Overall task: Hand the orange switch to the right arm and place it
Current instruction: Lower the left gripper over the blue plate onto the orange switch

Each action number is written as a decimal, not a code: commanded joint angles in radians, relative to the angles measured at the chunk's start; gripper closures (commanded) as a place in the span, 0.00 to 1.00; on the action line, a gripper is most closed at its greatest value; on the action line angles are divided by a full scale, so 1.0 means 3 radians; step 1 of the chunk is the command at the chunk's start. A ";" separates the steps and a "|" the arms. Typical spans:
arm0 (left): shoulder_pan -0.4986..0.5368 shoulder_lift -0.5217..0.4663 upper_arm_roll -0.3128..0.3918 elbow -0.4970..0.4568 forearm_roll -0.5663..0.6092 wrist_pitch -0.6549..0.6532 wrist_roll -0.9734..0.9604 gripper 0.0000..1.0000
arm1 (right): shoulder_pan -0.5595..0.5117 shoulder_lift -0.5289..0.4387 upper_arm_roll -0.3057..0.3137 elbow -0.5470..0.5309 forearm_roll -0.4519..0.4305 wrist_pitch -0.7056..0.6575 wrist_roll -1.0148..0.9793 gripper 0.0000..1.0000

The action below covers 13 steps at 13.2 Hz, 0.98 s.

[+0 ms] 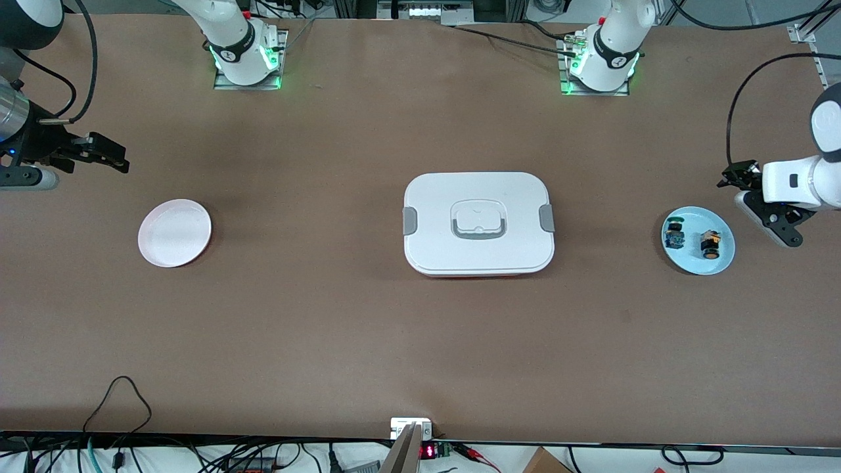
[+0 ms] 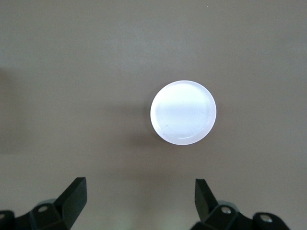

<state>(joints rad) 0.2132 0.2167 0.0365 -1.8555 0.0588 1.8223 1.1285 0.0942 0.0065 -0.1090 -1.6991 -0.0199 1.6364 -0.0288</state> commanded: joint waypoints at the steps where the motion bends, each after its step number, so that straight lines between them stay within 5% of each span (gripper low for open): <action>1: 0.0189 0.0238 -0.0030 0.0029 0.0003 0.0311 0.1122 0.00 | 0.0003 -0.0027 0.0036 0.0039 -0.0041 -0.0040 0.0025 0.00; 5: 0.0409 0.0520 -0.0035 -0.0002 -0.0114 0.0832 0.2417 0.00 | -0.0002 0.0004 0.0056 0.0264 -0.0026 -0.0213 0.0040 0.00; 13: 0.0562 0.0576 -0.0040 -0.0595 -0.0743 0.1764 0.4337 0.00 | -0.0012 -0.0032 0.0036 0.0269 -0.0021 -0.0336 0.0035 0.00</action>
<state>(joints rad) 0.3542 0.3922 0.0352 -2.0097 -0.1178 2.3126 2.3216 0.0944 0.0036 -0.1000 -1.6327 -0.0199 1.5710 -0.0288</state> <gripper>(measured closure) 0.000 0.000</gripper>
